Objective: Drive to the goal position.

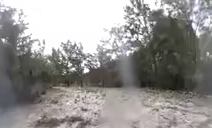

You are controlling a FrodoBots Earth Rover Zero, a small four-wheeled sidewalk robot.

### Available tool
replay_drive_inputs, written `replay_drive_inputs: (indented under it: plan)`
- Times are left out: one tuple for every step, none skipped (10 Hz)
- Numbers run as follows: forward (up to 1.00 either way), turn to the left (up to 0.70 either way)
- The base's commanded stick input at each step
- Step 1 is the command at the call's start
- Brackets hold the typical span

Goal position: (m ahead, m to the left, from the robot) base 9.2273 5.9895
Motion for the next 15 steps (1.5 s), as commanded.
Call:
replay_drive_inputs:
  plan:
    - [0.6,0.0]
    - [0.6,0.0]
    - [0.6,0.0]
    - [0.6,0.0]
    - [0.6,0.0]
    - [0.6,0.01]
    - [0.6,0.11]
    - [0.6,0.15]
    - [0.6,0.13]
    - [0.6,0.07]
    - [0.6,0.0]
    - [0.6,0.0]
    - [0.6,0.0]
    - [0.6,0.0]
    - [0.6,0.0]
